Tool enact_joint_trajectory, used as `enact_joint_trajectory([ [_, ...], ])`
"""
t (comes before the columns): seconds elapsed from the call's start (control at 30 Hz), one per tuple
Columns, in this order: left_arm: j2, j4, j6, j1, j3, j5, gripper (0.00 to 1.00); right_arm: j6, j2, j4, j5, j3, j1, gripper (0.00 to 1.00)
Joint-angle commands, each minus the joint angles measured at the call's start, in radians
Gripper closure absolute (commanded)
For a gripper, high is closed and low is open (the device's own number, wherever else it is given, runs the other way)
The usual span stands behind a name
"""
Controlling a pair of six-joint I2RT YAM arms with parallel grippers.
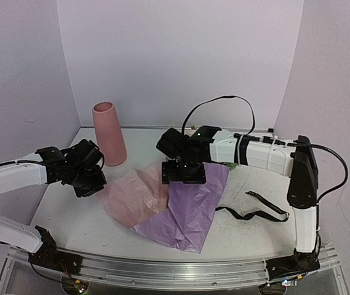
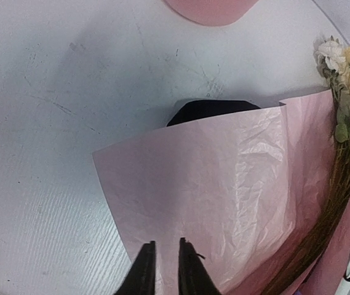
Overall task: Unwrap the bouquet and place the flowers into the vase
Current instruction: Unfold the wrapping paper at the center of the board.
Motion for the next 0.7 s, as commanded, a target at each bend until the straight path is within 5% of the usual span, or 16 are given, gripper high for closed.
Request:
enact_joint_trajectory([
  [0.0,0.029,-0.010,0.103,0.005,0.001,0.000,0.92,0.035,0.061,-0.262,0.141,0.110,0.003,0.15],
  [0.23,0.058,-0.010,0.212,0.004,0.000,-0.043,0.96,0.010,0.084,-0.232,0.077,0.123,0.003,0.20],
  [0.43,0.120,-0.014,0.315,0.004,0.049,0.054,0.88,-0.015,0.088,-0.185,0.048,0.144,0.003,0.33],
  [0.5,0.132,-0.030,0.341,0.006,0.071,0.085,0.71,-0.052,0.104,-0.145,0.009,0.167,0.003,0.32],
  [0.57,0.124,-0.041,0.351,0.007,0.092,0.092,0.40,-0.086,0.129,-0.125,-0.013,0.206,0.003,0.26],
  [0.67,0.101,-0.047,0.355,0.020,0.114,0.088,0.21,-0.098,0.193,-0.141,-0.009,0.298,0.003,0.13],
])
